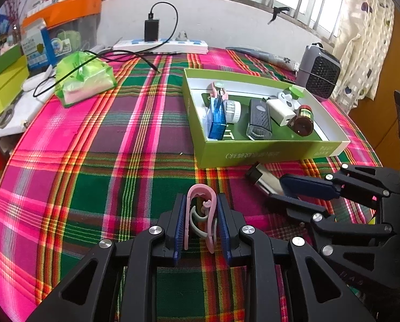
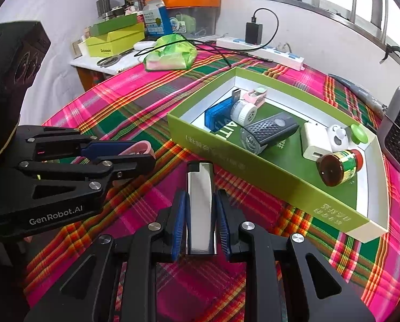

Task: Organize rigid objects
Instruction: 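Carry the pink clip and silver lighter over the tray with both tools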

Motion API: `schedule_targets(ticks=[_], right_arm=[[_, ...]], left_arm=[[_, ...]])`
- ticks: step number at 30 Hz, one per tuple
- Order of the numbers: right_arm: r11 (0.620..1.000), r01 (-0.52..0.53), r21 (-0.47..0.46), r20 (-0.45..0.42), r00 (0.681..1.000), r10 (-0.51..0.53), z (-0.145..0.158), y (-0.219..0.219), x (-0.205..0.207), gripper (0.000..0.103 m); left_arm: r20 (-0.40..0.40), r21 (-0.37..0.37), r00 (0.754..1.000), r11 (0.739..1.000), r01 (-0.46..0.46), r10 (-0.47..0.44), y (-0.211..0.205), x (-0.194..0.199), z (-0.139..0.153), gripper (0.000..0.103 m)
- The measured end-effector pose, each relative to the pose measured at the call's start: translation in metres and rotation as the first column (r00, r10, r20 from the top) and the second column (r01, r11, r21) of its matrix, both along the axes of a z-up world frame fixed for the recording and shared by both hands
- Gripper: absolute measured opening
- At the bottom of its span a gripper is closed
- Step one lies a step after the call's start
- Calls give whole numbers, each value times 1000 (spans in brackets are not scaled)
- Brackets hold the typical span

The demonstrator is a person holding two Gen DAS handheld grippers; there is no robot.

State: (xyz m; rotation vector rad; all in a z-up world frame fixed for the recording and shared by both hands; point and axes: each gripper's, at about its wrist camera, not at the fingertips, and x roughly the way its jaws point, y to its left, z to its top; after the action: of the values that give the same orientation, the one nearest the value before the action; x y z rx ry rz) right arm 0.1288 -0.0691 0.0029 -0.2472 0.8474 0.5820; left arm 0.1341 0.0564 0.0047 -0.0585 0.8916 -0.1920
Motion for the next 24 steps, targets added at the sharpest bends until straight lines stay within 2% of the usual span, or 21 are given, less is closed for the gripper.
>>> schedule_targets(ticks=[12, 24], right_arm=[[998, 28, 57, 11, 1000, -29, 14, -13, -11, 24], [987, 115, 110, 41, 992, -121, 37, -45, -15, 24]], left_arm=[[25, 17, 1000, 1000, 17, -18, -10, -6, 10, 22], [81, 28, 995, 998, 60, -62, -31, -2, 35, 22]])
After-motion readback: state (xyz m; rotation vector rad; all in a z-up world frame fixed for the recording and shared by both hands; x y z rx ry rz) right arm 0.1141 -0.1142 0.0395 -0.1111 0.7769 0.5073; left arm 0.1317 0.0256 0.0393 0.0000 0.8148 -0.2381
